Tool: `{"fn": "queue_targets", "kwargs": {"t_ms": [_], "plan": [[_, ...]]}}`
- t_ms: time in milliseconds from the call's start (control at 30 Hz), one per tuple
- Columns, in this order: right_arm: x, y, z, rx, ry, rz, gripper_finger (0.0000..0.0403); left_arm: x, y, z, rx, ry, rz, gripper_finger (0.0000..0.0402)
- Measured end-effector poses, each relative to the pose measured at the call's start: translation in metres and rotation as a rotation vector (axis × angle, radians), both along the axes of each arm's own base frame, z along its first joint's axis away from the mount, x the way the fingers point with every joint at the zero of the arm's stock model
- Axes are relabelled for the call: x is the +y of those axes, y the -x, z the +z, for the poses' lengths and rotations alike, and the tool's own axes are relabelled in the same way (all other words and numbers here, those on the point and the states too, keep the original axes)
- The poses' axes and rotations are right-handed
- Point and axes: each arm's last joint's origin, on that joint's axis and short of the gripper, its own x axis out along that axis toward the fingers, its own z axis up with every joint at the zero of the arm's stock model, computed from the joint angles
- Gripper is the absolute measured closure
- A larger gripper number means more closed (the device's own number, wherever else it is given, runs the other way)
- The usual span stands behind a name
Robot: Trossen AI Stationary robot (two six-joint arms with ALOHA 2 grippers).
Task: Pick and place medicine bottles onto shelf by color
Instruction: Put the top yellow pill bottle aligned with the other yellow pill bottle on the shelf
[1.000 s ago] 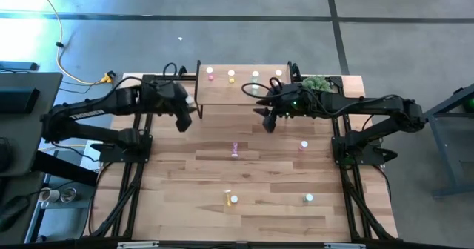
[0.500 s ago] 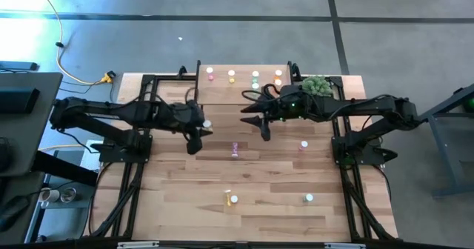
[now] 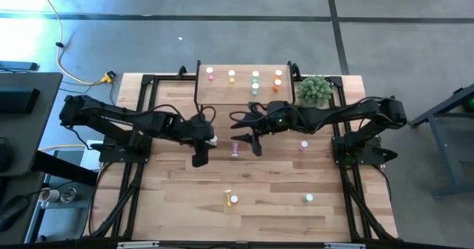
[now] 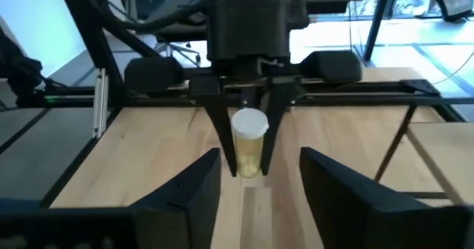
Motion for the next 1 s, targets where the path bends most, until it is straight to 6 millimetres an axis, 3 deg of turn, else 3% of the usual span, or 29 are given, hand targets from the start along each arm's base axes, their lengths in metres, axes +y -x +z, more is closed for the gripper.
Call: {"fn": "queue_targets", "kwargs": {"t_ms": [433, 700, 1000], "plan": [[-0.001, -0.028, -0.027, -0.075, 0.065, 0.017, 0.0208, -0.001, -0.003, -0.004, 0.011, -0.005, 0.001, 0.0304], [0.0, -0.037, -0.027, -0.186, 0.055, 0.034, 0.0208, 0.0, -0.006, -0.001, -0.026, -0.03, 0.007, 0.0304], [0.0, -0.041, -0.034, -0.178, 0.034, 0.052, 0.0208, 0.003, -0.009, 0.002, -0.073, -0.087, 0.038, 0.0304]]}}
